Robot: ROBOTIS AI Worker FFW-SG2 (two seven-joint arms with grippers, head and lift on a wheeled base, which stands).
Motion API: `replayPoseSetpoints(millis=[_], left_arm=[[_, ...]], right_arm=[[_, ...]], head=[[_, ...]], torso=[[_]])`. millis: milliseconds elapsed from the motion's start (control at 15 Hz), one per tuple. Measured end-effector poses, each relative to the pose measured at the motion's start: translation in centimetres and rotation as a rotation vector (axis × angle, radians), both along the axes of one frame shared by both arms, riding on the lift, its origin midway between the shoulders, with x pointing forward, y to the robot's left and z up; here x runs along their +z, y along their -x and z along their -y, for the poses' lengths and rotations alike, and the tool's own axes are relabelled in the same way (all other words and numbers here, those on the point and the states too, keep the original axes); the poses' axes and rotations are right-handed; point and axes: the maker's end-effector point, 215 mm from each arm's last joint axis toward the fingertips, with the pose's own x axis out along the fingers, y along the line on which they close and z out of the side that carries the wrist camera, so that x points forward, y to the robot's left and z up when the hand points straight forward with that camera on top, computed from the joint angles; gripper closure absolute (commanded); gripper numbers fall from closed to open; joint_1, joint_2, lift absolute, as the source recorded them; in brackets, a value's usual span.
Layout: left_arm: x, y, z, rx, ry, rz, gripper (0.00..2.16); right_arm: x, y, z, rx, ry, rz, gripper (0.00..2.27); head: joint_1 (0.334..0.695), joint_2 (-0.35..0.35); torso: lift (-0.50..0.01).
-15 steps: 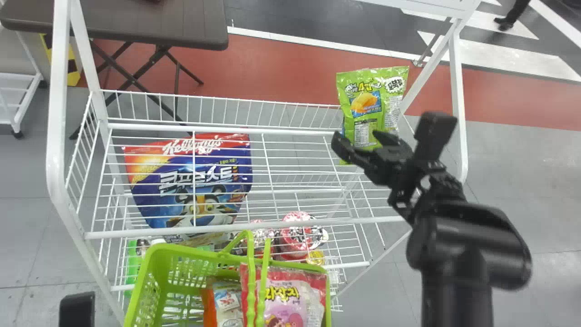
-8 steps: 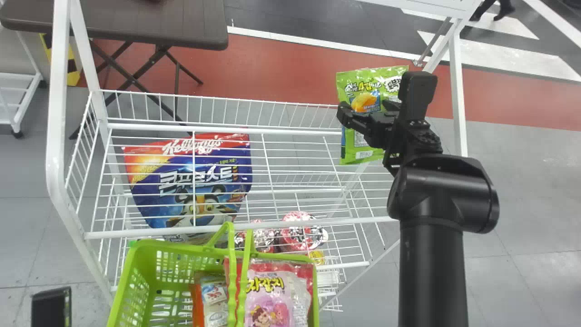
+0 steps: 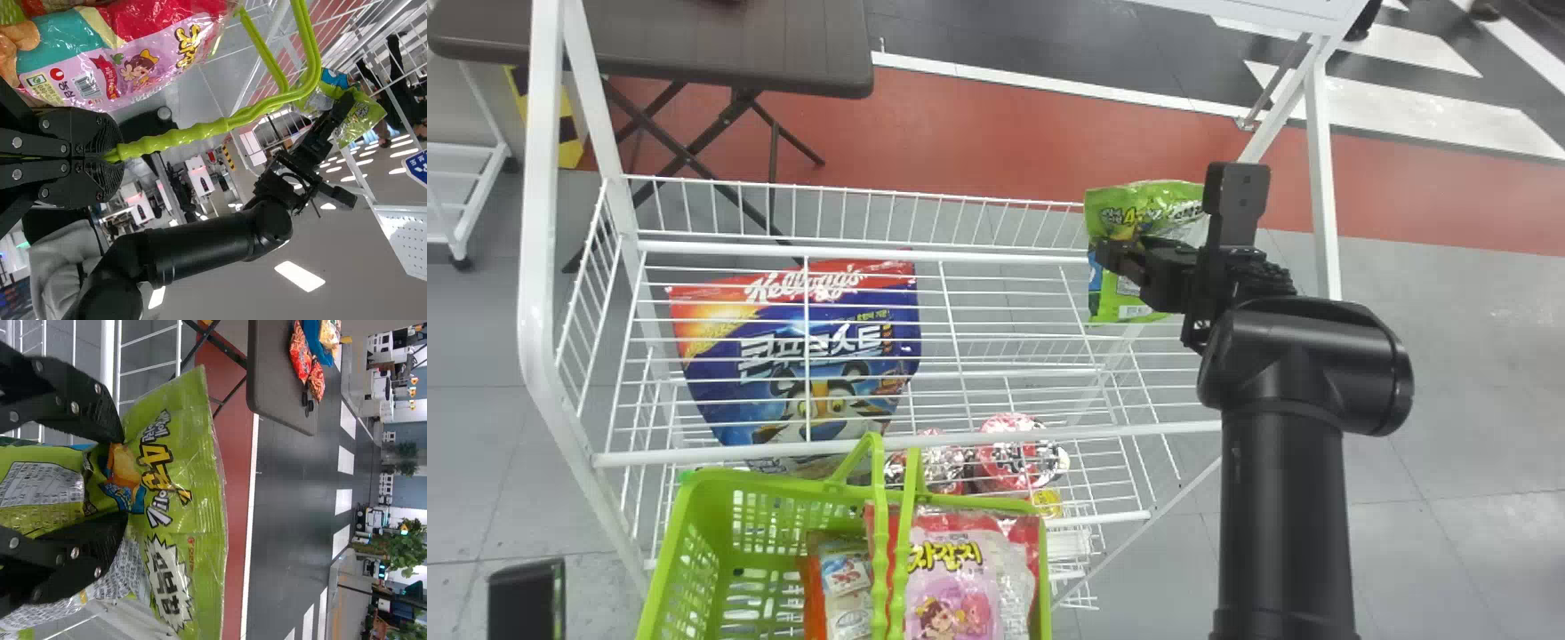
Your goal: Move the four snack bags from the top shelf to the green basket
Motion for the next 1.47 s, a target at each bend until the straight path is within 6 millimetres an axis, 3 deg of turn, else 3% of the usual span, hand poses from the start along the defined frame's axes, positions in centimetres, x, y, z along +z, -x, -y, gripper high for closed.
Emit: replayPoseSetpoints(millis=[200, 400, 600, 800, 867, 1067, 1267, 1333, 1467], left_arm=[[-0.1, 0.2, 0.0, 0.000, -0.006, -0.003, 1.36], [-0.2, 0.2, 0.0, 0.000, -0.014, -0.003, 1.36], [-0.1, 0.0, -0.2, 0.002, -0.016, -0.001, 1.36], [-0.1, -0.1, -0.5, 0.007, -0.017, 0.000, 1.36], [0.1, -0.2, -0.5, 0.008, -0.017, 0.003, 1.36], [0.4, -0.5, -0.5, 0.012, -0.022, 0.012, 1.36], [0.4, -0.5, -0.3, 0.008, -0.028, 0.014, 1.36], [0.4, -0.6, -0.1, 0.007, -0.030, 0.016, 1.36], [0.6, -0.8, 0.1, 0.006, -0.029, 0.022, 1.36]], right_arm=[[0.8, 1.4, -0.1, -0.003, -0.045, 0.025, 2.22], [2.8, 4.5, -1.3, 0.010, -0.105, 0.022, 2.22], [5.2, 8.8, -3.0, 0.014, -0.196, -0.033, 2.22], [6.4, 15.3, -5.6, 0.013, -0.331, -0.155, 2.22], [7.9, 16.7, -6.2, 0.026, -0.343, -0.142, 2.22], [11.2, 20.7, -6.5, 0.063, -0.363, -0.074, 2.22], [13.8, 23.9, -5.5, 0.092, -0.435, -0.012, 2.22], [14.2, 25.1, -5.3, 0.103, -0.471, -0.001, 2.22], [12.8, 28.0, -5.7, 0.122, -0.521, -0.049, 2.22]], head=[[0.695, -0.350], [0.695, -0.350], [0.695, -0.350], [0.695, -0.350], [0.695, -0.350], [0.695, -0.350], [0.695, -0.350], [0.695, -0.350], [0.695, -0.350]], torso=[[0.000], [0.000], [0.000], [0.000], [0.000], [0.000], [0.000], [0.000], [0.000]])
